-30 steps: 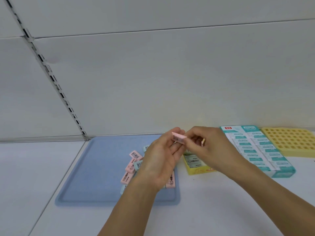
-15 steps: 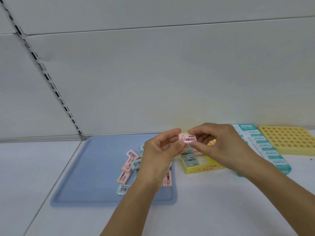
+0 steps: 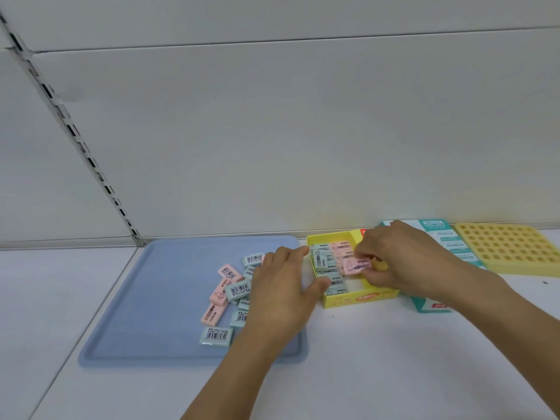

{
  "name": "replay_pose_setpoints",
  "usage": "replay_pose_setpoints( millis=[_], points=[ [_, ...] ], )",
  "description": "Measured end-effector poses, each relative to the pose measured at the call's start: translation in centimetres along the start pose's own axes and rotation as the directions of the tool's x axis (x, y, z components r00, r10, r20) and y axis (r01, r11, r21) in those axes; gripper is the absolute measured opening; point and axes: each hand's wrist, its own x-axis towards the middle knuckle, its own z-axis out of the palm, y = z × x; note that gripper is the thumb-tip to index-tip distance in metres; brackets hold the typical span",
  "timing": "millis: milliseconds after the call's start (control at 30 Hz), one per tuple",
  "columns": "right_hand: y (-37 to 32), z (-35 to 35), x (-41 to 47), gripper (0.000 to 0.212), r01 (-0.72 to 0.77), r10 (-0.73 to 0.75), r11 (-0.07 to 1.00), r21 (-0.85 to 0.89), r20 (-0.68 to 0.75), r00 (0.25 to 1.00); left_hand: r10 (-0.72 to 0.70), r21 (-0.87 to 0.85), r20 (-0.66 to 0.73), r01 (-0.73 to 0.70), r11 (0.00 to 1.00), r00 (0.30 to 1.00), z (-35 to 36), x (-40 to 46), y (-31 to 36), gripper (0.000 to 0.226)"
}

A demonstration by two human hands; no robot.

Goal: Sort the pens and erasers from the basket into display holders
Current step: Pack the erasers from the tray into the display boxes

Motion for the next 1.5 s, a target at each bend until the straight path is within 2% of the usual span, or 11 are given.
replay_pose_setpoints(
  millis=[133, 300, 567, 733, 800, 900, 1067, 1300, 1433, 1467, 1500],
  points=[
    [-0.1, -0.1, 0.8, 0.027, 0.073, -0.057, 0.984, -0.164, 0.103, 0.993, -0.013, 0.128, 0.013, 0.011, 0.992, 1.0, 0.1, 0.0, 0.2, 0.048],
    [0.0, -0.2, 1.6, 0.031, 0.063, -0.046, 0.99, -0.125, 0.135, 0.99, -0.006, 0.136, 0.043, 0.0, 0.991, 0.999, 0.0, 0.2, 0.2, 0.042],
    [-0.2, 1.0, 1.6, 0.018, 0.047, -0.032, 0.99, -0.13, 0.118, 0.993, 0.057, 0.168, 0.003, -0.057, 0.984, 0.998, 0.3, 0.3, 0.2, 0.035],
    [-0.5, 2.1, 1.9, 0.031, -0.016, 0.023, 0.999, -0.052, 0.137, 0.99, 0.074, 0.125, 0.0, -0.073, 0.989, 0.997, 0.0, 0.3, 0.0, 0.038],
    [-0.5, 1.6, 1.7, 0.016, -0.041, 0.039, 0.999, 0.02, 0.107, 0.994, 0.048, 0.011, -0.074, -0.047, 0.999, 0.996, -1.3, 0.2, -1.4, 0.037],
    [-1.5, 0.8, 1.6, 0.017, -0.039, 0.04, 0.986, 0.164, 0.001, 0.999, -0.033, -0.036, -0.212, 0.026, 0.999, 0.977, -4.4, 0.1, -5.5, 0.032],
    [-6.2, 0.4, 5.6, 0.023, 0.06, -0.032, 0.963, 0.264, -0.112, 0.993, -0.117, 0.033, 0.137, 0.114, 0.993, 0.984, -7.5, 0.8, -10.0, 0.034],
    [-9.5, 2.2, 11.2, 0.017, 0.011, -0.042, 0.978, 0.209, 0.143, 0.989, -0.048, 0.139, 0.212, 0.018, 0.99, 0.976, -8.4, 1.4, -10.8, 0.02],
    [-8.8, 2.0, 10.5, 0.012, 0.02, -0.043, 0.948, 0.318, 0.065, 0.997, -0.142, -0.044, 0.069, 0.146, 0.988, 0.987, -8.1, 0.7, -11.3, 0.004],
    [-8.6, 2.0, 10.0, 0.01, 0.017, -0.015, 0.931, 0.366, -0.008, 1.0, -0.216, -0.216, 0.011, 0.213, 0.953, 0.976, -7.9, 0.5, -11.0, 0.005],
    [-8.5, 2.1, 9.4, 0.01, 0.013, 0.029, 0.897, 0.441, -0.088, 0.996, -0.306, -0.461, -0.003, 0.27, 0.845, 0.952, -7.8, 0.2, -10.5, 0.006]
  ],
)
